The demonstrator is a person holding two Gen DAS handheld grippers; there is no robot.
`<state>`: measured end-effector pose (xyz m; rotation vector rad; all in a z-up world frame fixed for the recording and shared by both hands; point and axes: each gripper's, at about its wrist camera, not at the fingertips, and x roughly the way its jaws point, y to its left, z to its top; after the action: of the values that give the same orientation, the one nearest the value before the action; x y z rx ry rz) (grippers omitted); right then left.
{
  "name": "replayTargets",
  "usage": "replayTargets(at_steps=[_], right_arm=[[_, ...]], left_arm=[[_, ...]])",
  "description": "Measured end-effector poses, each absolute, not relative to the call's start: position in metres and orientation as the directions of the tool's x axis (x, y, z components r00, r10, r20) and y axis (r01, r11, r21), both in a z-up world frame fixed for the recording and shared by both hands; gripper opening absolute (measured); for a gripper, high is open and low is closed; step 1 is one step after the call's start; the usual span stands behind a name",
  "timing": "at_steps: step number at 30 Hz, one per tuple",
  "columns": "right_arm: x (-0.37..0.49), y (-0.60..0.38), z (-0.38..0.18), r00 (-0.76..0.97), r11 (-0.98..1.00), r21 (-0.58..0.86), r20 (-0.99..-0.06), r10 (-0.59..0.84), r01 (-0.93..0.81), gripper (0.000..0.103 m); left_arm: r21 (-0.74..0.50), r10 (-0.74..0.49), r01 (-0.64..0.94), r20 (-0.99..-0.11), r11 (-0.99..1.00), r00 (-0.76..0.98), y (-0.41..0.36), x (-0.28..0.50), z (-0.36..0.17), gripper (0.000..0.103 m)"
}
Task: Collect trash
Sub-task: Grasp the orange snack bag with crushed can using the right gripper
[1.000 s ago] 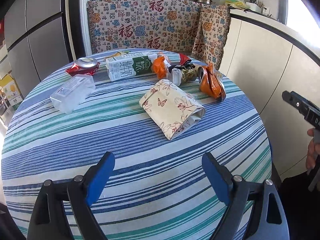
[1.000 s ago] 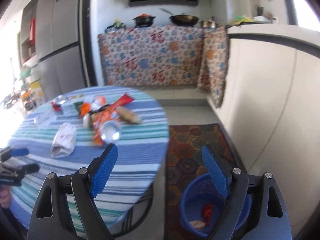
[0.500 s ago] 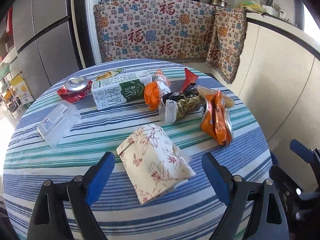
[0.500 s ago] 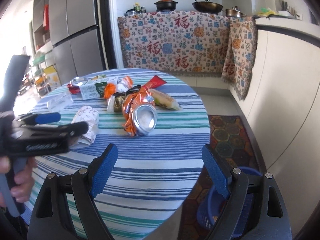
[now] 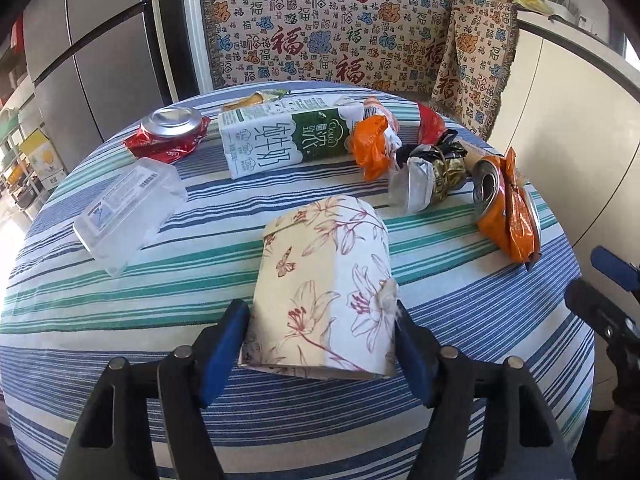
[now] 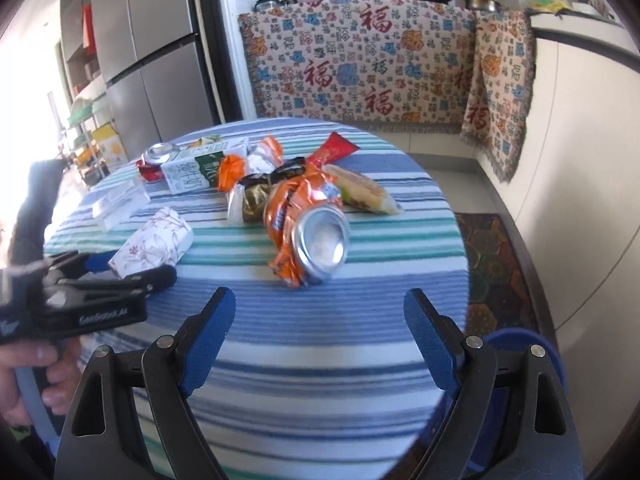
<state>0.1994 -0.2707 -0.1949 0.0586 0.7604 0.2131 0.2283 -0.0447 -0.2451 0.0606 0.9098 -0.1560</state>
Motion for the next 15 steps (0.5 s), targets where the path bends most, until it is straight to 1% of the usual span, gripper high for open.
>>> replayTargets(at_steps=[2,4,7,12,15], right_arm=[[0.213,-0.267,-0.199,0.691,0.977,0.16,-0.69,0.214,-0.143,0.087],[0.225,-0.263,-0.203,0.68,0.977,0.176,-0.702,0.21,-0.12,0.084],[0.238,-0.252,-0.202,0.683,0.975,0.196,-0.699,0.212,-0.102,0.084],[0.256,-0.239,-0.205,0.68,0.984,0.176,-0.721,0.131,-0.003,0.084],[0.265,-0.239,-0.209,0.675,0.983,0.182,-0.73,0.109,0.038,0.084]], left_arm=[[-0.024,-0.127,0.176,-0.786,0.984,0.605,-0.04,0.227,-0.245,0.07],[-0.025,-0.136,0.188,-0.785,0.982,0.604,-0.038,0.226,-0.245,0.069],[-0.028,-0.144,0.197,-0.785,0.98,0.603,-0.038,0.225,-0.243,0.069],[-0.037,-0.147,0.192,-0.784,0.981,0.604,-0.035,0.227,-0.243,0.069],[-0.027,-0.143,0.197,-0.785,0.98,0.603,-0.036,0.227,-0.243,0.069]])
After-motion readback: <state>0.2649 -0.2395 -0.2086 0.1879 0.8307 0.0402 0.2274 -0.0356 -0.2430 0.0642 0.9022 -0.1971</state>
